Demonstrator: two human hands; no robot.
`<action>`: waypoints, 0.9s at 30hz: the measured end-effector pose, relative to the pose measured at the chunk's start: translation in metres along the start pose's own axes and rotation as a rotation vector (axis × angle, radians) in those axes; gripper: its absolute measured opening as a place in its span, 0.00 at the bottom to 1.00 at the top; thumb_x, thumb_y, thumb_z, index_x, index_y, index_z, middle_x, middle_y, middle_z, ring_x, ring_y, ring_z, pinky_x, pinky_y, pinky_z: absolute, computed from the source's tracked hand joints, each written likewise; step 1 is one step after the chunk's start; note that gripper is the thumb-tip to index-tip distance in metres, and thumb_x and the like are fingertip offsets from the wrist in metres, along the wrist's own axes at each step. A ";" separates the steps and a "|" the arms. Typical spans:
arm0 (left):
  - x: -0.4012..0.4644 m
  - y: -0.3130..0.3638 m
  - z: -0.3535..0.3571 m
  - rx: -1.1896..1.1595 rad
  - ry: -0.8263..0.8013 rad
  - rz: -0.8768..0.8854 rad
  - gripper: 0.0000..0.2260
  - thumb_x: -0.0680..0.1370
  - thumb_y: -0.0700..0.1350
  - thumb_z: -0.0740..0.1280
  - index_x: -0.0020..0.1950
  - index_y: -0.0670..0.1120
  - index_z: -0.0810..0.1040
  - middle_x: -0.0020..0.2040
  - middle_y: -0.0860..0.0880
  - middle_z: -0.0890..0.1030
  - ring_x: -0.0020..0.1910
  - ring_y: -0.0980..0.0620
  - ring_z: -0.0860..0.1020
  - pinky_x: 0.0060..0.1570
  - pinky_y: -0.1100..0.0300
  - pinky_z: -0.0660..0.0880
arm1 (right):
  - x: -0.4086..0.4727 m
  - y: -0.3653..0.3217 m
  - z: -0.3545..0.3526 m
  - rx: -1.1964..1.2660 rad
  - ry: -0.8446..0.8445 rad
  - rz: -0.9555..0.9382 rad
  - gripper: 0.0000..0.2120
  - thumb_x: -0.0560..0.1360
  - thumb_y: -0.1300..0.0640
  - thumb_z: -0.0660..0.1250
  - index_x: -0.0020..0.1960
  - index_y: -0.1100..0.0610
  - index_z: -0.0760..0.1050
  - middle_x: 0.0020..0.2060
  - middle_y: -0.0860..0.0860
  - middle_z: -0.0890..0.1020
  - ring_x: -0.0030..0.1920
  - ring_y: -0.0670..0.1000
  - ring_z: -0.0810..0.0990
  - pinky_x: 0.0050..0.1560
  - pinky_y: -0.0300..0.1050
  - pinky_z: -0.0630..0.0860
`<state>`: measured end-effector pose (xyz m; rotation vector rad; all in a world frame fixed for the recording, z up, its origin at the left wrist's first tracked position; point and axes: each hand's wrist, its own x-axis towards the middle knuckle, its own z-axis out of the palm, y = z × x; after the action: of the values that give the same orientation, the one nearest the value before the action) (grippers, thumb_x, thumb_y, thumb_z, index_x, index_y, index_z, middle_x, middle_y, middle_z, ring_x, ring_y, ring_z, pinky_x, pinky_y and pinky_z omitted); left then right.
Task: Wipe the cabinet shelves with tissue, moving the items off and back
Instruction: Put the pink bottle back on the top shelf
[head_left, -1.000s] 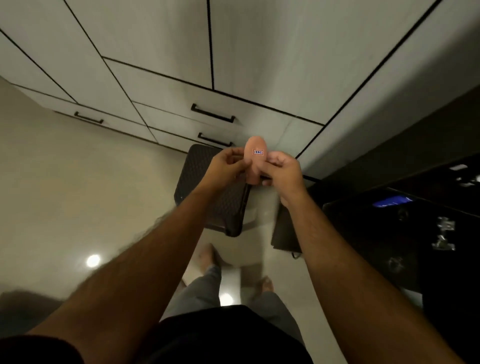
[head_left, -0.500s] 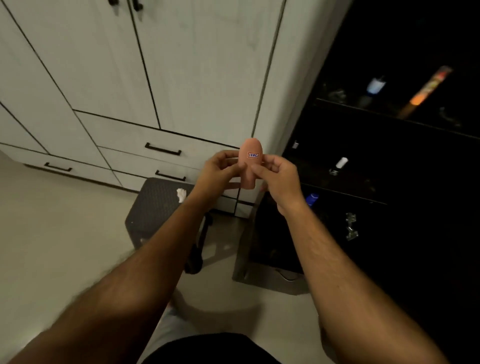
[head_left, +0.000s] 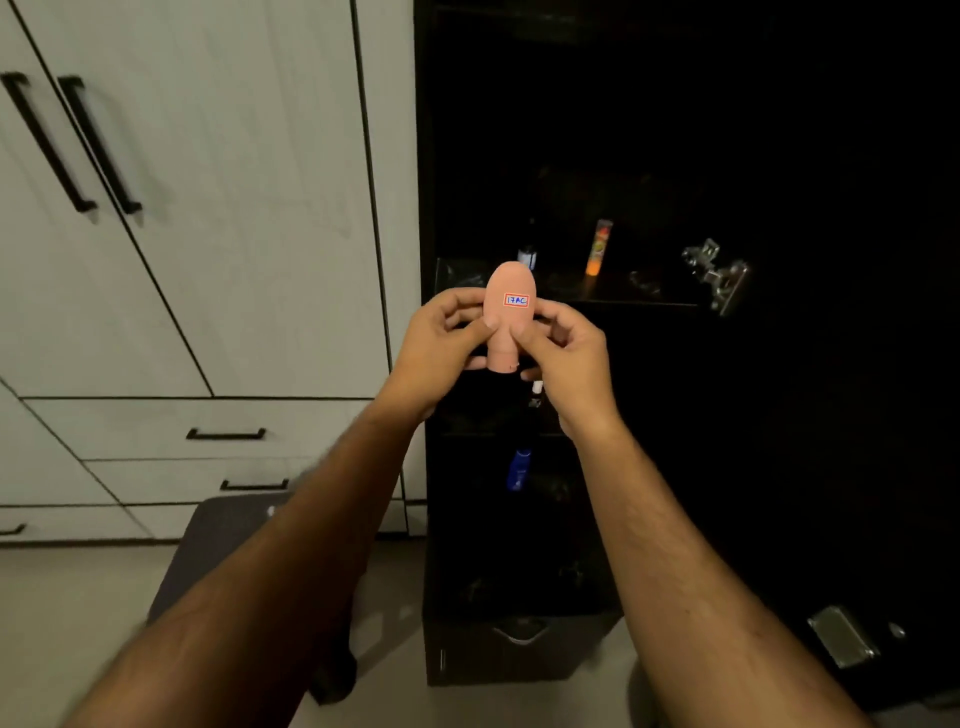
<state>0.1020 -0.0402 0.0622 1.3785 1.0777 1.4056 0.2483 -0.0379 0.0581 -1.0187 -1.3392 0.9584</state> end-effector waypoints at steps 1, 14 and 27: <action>0.008 0.005 0.003 0.001 -0.006 0.022 0.14 0.79 0.39 0.66 0.65 0.44 0.74 0.55 0.49 0.82 0.53 0.53 0.82 0.42 0.63 0.79 | 0.006 -0.005 -0.002 0.012 0.011 -0.015 0.14 0.77 0.59 0.69 0.62 0.56 0.78 0.48 0.50 0.85 0.46 0.50 0.84 0.38 0.45 0.79; 0.095 0.064 0.034 0.051 -0.047 0.255 0.15 0.79 0.41 0.67 0.65 0.46 0.74 0.58 0.49 0.81 0.53 0.54 0.82 0.43 0.61 0.80 | 0.080 -0.063 -0.020 0.043 0.167 -0.236 0.14 0.77 0.62 0.67 0.63 0.57 0.78 0.50 0.54 0.84 0.51 0.55 0.83 0.44 0.51 0.82; 0.136 0.177 0.042 0.128 -0.049 0.530 0.13 0.77 0.41 0.70 0.61 0.47 0.76 0.54 0.50 0.80 0.50 0.55 0.82 0.41 0.57 0.82 | 0.143 -0.164 -0.046 -0.057 0.113 -0.532 0.11 0.74 0.60 0.71 0.54 0.48 0.79 0.48 0.50 0.84 0.48 0.49 0.84 0.39 0.42 0.79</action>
<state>0.1402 0.0482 0.2678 1.8750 0.8100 1.6811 0.2921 0.0500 0.2581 -0.6897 -1.4469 0.4578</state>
